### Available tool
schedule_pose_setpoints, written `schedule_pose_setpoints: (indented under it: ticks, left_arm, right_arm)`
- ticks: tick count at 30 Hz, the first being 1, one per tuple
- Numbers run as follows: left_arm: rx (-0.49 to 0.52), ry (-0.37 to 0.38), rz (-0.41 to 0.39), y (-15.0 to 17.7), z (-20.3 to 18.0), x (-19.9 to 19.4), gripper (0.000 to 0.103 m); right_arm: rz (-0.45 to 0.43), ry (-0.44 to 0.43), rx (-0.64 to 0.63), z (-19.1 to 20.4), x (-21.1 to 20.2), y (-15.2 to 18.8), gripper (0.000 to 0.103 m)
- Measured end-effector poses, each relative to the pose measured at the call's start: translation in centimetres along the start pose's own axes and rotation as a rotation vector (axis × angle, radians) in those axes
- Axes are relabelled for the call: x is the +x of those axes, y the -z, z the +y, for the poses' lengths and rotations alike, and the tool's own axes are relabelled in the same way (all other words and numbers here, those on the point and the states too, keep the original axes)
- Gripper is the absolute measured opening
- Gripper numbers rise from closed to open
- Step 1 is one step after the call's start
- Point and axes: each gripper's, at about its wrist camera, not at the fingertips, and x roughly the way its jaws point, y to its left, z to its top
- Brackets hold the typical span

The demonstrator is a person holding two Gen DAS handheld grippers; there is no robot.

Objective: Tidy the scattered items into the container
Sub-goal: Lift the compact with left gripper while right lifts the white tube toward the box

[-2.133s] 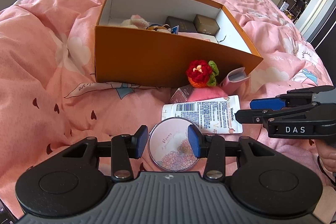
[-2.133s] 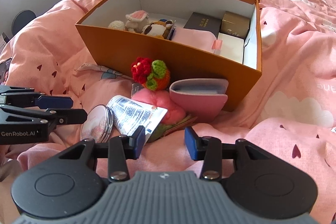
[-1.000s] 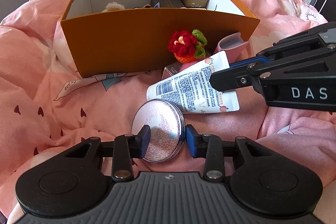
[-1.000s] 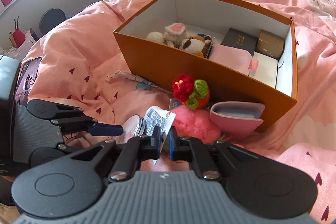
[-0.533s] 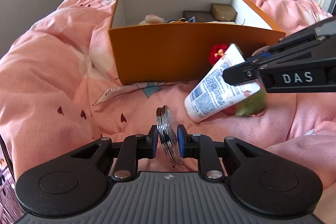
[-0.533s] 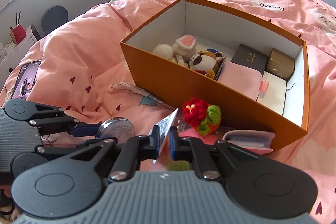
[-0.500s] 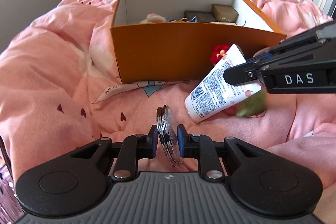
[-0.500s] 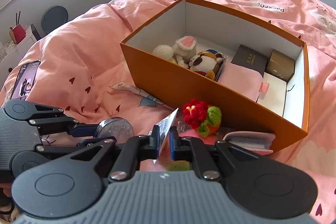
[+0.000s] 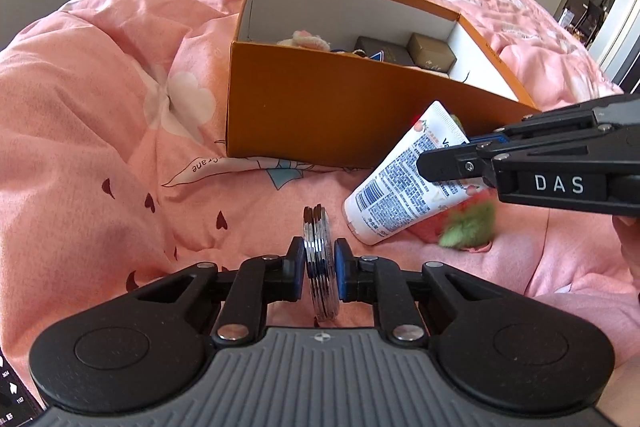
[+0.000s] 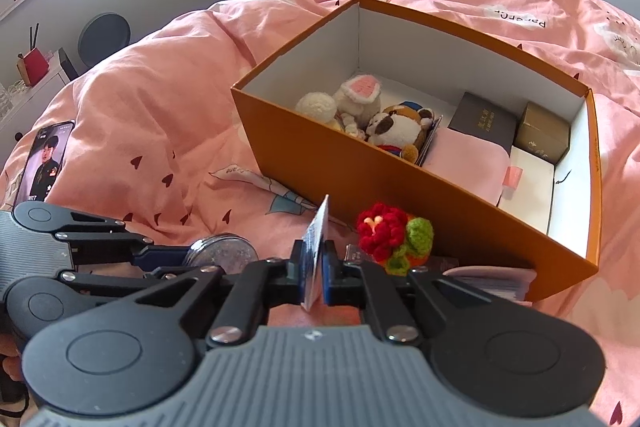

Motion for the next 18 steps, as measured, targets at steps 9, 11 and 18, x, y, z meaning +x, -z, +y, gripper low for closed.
schedule_pose_setpoints:
  ticks: [9, 11, 18]
  left_arm:
    - [-0.041, 0.034, -0.043, -0.9, 0.1, -1.5, 0.015]
    - [-0.052, 0.045, -0.063, -1.3, 0.2, -2.1, 0.015]
    - [-0.076, 0.07, -0.143, -3.2, 0.0, -4.2, 0.015]
  right_arm:
    - [-0.06, -0.031, -0.013, 0.1, -2.5, -0.8, 0.006]
    - [-0.073, -0.047, -0.003, -0.2, -3.3, -1.1, 0.006]
    - [-0.138, -0.058, -0.01, -0.3, -5.9, -2.4, 0.006]
